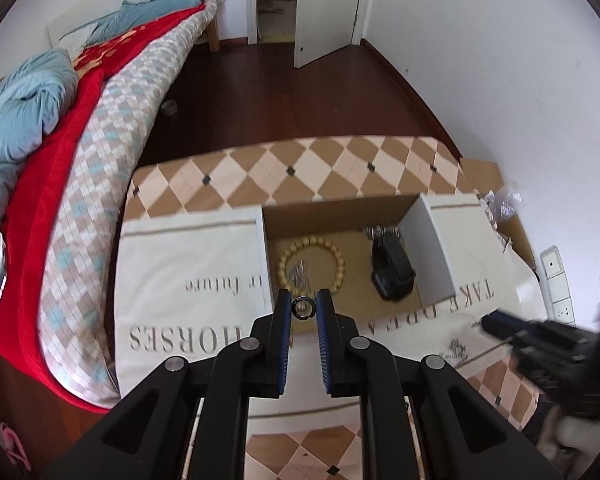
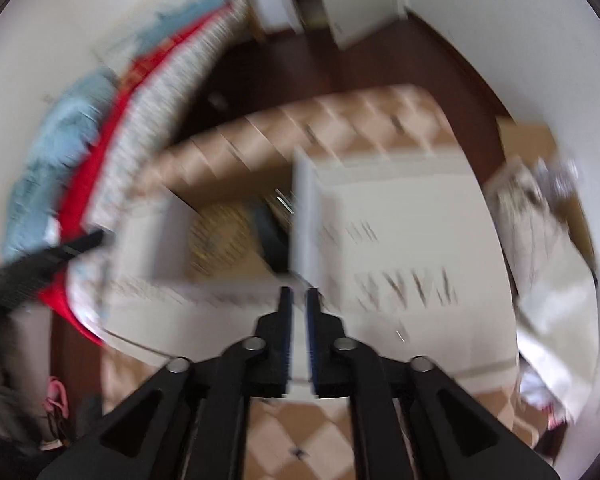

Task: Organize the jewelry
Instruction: 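Lift the link bracelet with the right gripper while the left gripper grasps a black ring, then carry the black ring into the box with the left gripper while the right gripper carries the bracelet, then open both grippers over the box and lift them out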

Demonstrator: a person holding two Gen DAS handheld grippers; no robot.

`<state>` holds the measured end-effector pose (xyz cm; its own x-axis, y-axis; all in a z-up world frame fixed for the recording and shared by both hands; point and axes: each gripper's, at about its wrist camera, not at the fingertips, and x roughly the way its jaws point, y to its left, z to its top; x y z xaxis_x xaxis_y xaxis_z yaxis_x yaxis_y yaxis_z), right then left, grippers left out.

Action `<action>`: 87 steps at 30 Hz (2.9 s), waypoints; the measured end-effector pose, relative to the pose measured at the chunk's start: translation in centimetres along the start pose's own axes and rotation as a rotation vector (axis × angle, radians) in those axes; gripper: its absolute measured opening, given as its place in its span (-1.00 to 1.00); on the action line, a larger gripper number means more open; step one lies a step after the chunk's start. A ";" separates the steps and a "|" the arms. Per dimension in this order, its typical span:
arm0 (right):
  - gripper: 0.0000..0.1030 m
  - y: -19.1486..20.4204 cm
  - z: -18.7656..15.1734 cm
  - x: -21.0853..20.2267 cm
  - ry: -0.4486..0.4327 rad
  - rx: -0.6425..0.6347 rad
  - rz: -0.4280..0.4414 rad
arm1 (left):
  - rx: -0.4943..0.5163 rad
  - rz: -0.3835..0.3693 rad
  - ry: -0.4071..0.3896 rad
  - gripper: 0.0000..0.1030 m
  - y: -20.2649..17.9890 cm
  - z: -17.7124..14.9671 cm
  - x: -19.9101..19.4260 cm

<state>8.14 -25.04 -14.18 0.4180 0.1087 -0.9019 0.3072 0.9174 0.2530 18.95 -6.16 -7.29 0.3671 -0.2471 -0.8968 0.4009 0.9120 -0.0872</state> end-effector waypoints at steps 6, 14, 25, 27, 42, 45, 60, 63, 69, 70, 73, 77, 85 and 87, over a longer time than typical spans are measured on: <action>-0.54 -1.2 -2.7 4.8 0.048 -0.011 -0.049 | 0.004 -0.006 0.025 -0.81 -0.7 -1.4 0.5; -0.93 -0.6 -3.7 2.4 -0.059 0.002 -0.068 | -0.009 -0.004 -0.003 -0.81 -0.2 -1.0 -1.1; -0.93 2.5 2.3 -9.7 -0.271 -0.016 0.114 | -0.031 -0.028 -0.063 -0.81 0.6 0.8 -3.8; -0.94 3.5 3.6 -10.8 -0.281 -0.036 0.143 | -0.030 -0.024 -0.064 -0.81 0.8 1.5 -3.7; -0.90 8.2 10.8 -3.8 -0.119 -0.041 0.230 | -0.064 -0.088 0.015 -0.65 2.1 6.8 0.1; -0.45 7.4 11.7 -3.0 -0.101 0.000 0.213 | -0.090 -0.073 -0.009 -0.04 2.9 7.3 -0.3; 1.00 7.0 5.9 -1.0 -0.099 -0.163 -0.212 | -0.122 0.216 -0.069 0.94 4.6 2.1 0.7; 1.00 6.9 4.9 -0.5 -0.094 -0.159 -0.234 | -0.119 0.212 -0.050 0.94 4.4 0.5 1.1; 1.00 7.6 3.1 -1.9 -0.135 -0.164 -0.266 | -0.126 0.234 -0.061 0.94 4.1 -1.6 0.0; 1.00 7.7 3.1 -2.2 -0.138 -0.165 -0.263 | -0.122 0.235 -0.067 0.94 4.0 -1.8 -0.3; 1.00 8.0 2.1 -3.6 -0.157 -0.166 -0.261 | -0.102 0.247 -0.104 0.94 3.2 -2.7 -2.1; 1.00 8.5 0.8 -5.8 -0.197 -0.171 -0.272 | -0.106 0.253 -0.141 0.94 2.7 -3.6 -4.3; 1.00 9.3 -2.1 -11.0 -0.280 -0.165 -0.270 | -0.113 0.254 -0.215 0.94 1.3 -5.9 -9.1; 1.00 9.7 -2.9 -12.4 -0.305 -0.170 -0.267 | -0.105 0.251 -0.232 0.94 0.9 -6.3 -10.3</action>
<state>3.50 -16.36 -1.54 0.5844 -0.2352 -0.7767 0.3045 0.9507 -0.0588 10.29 -0.80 -0.89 0.6287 -0.0674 -0.7747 0.1896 0.9795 0.0687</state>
